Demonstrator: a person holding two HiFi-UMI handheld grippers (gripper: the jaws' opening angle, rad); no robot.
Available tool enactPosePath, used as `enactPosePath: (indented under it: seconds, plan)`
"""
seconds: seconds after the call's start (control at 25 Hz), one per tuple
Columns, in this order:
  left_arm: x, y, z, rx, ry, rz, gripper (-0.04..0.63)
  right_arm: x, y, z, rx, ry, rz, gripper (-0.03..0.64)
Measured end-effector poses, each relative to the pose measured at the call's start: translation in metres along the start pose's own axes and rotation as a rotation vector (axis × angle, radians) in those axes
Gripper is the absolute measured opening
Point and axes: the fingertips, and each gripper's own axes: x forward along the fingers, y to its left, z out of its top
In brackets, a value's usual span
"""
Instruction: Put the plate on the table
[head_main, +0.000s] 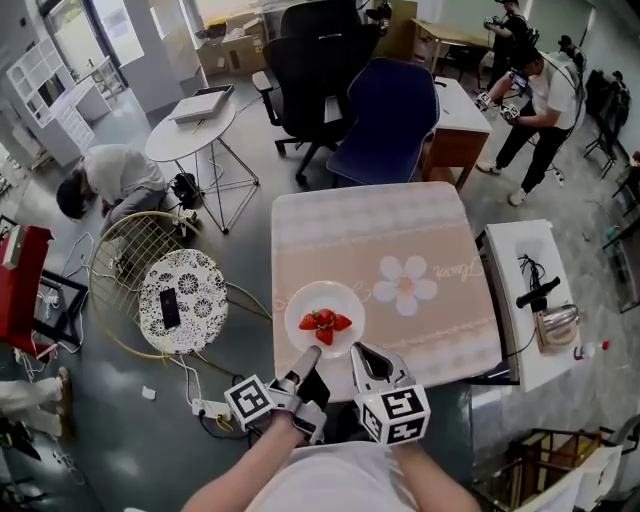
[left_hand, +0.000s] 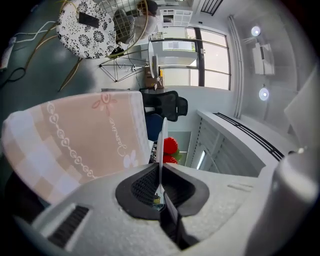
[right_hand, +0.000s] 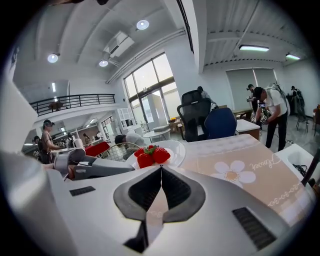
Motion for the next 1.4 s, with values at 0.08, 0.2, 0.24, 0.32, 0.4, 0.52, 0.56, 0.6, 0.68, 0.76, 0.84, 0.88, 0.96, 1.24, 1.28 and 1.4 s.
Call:
enactPosePath:
  seconds: [0.08,0.2,0.24,0.32,0.4,0.52,0.56,0.6,0.68,0.76,0.84,0.88,0.96,1.24,1.28,1.4]
  plan:
    - [0.013,0.005,-0.001,0.002,0.008,0.017,0.018,0.007,-0.013,0.002,0.009,0.005,0.007,0.003]
    - [0.03,0.013,-0.001,0.009,0.011,0.044,0.018,0.014,-0.031,0.003,0.028,0.012,0.014,0.004]
    - [0.037,0.015,-0.002,0.015,0.017,0.05,0.018,0.016,-0.037,0.003,0.035,0.014,0.017,0.003]
    - [0.048,0.019,-0.005,0.024,0.033,0.055,0.018,0.021,-0.049,0.003,0.045,0.02,0.022,0.004]
    - [0.059,0.023,-0.009,0.025,0.048,0.061,0.018,0.026,-0.058,0.002,0.05,0.027,0.03,0.003]
    - [0.074,0.032,-0.013,0.027,0.064,0.073,0.018,0.034,-0.07,0.0,0.055,0.034,0.045,0.003]
    - [0.08,0.034,-0.014,0.027,0.068,0.079,0.018,0.036,-0.074,-0.001,0.059,0.037,0.051,0.004]
    - [0.085,0.036,-0.015,0.026,0.071,0.086,0.018,0.039,-0.078,-0.001,0.065,0.041,0.056,0.003]
    - [0.097,0.041,-0.018,0.027,0.078,0.101,0.018,0.043,-0.086,-0.003,0.081,0.05,0.068,0.004]
    - [0.108,0.045,-0.02,0.03,0.082,0.108,0.018,0.046,-0.093,-0.005,0.092,0.056,0.08,0.003]
    - [0.118,0.05,-0.024,0.029,0.081,0.106,0.018,0.049,-0.1,-0.007,0.101,0.056,0.088,0.003]
    - [0.122,0.053,-0.025,0.03,0.079,0.105,0.018,0.05,-0.104,-0.009,0.106,0.057,0.09,0.003]
    - [0.129,0.061,-0.025,0.03,0.071,0.117,0.018,0.052,-0.112,-0.013,0.114,0.062,0.093,0.003]
    - [0.147,0.086,-0.028,0.018,0.083,0.159,0.018,0.061,-0.129,-0.026,0.122,0.095,0.077,0.003]
    - [0.149,0.089,-0.027,0.016,0.085,0.16,0.018,0.063,-0.129,-0.028,0.118,0.101,0.075,0.004]
    - [0.153,0.102,-0.026,0.009,0.096,0.171,0.018,0.068,-0.133,-0.034,0.113,0.114,0.058,0.003]
